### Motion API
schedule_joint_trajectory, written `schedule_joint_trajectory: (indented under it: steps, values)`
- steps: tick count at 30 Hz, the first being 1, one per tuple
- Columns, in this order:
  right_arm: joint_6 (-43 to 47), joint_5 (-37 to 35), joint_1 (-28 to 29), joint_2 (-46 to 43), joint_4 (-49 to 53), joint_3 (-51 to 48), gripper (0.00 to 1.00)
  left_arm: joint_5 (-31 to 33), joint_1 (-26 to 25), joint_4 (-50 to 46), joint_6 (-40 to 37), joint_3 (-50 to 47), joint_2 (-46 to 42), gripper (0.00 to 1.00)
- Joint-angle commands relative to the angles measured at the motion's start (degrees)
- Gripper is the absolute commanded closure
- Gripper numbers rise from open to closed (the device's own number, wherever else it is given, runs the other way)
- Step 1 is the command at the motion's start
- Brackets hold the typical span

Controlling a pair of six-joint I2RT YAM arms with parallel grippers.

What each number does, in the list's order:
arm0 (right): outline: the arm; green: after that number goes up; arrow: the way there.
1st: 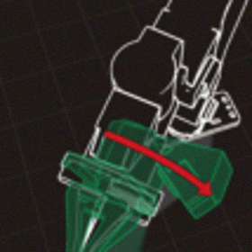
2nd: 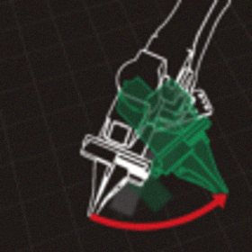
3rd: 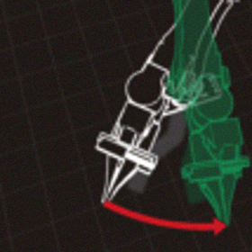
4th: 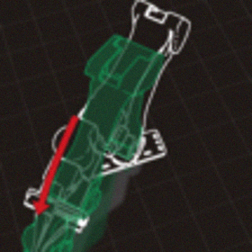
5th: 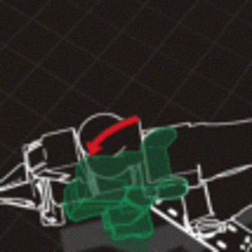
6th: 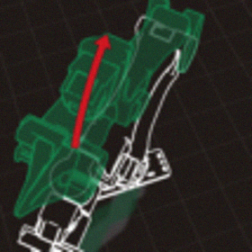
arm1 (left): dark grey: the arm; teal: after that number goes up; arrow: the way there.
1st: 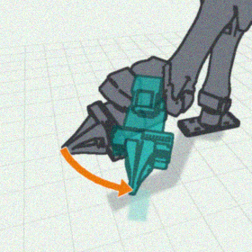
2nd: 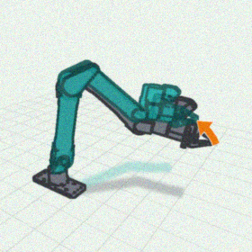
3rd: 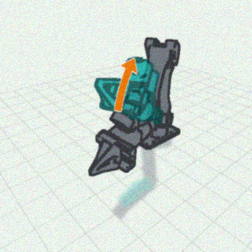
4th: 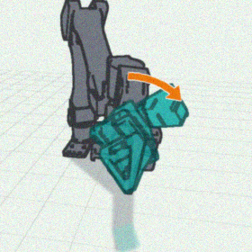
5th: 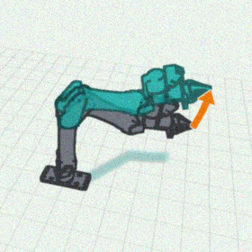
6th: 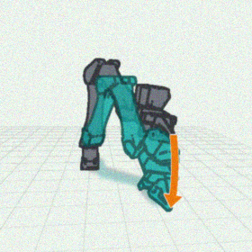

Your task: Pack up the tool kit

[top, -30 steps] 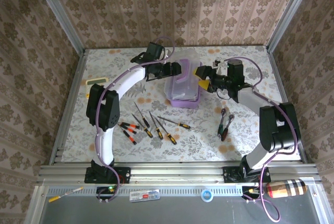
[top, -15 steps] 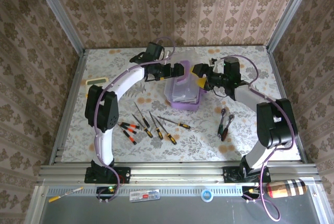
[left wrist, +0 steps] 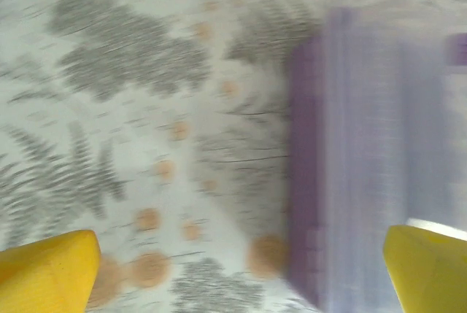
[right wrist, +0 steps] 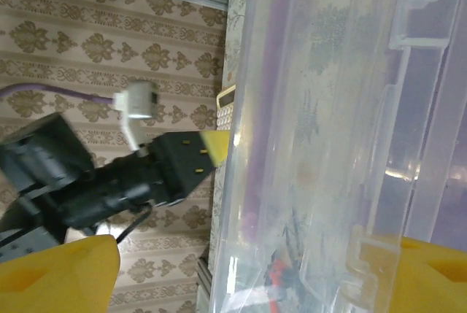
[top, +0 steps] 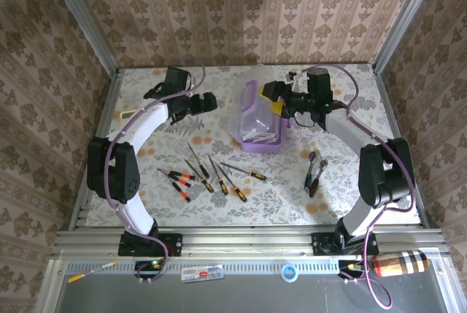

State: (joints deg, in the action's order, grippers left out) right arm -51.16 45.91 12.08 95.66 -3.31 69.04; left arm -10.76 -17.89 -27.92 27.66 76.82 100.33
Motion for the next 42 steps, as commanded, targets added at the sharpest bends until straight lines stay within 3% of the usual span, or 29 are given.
schedule_joint_trajectory:
  steps: [1,19,42]
  values:
    - [3.65,-1.84,1.42,0.33,4.6,3.83,0.14,1.34,0.0,3.14,1.09,-0.64,2.13,0.01]
    - [7.3,-5.09,6.25,4.92,13.33,15.57,0.14,5.05,1.72,3.91,-2.39,-1.92,6.44,0.01]
    - [8.0,-6.11,10.64,10.78,19.31,27.99,0.14,3.12,2.6,7.52,-1.97,-4.96,7.95,0.03]
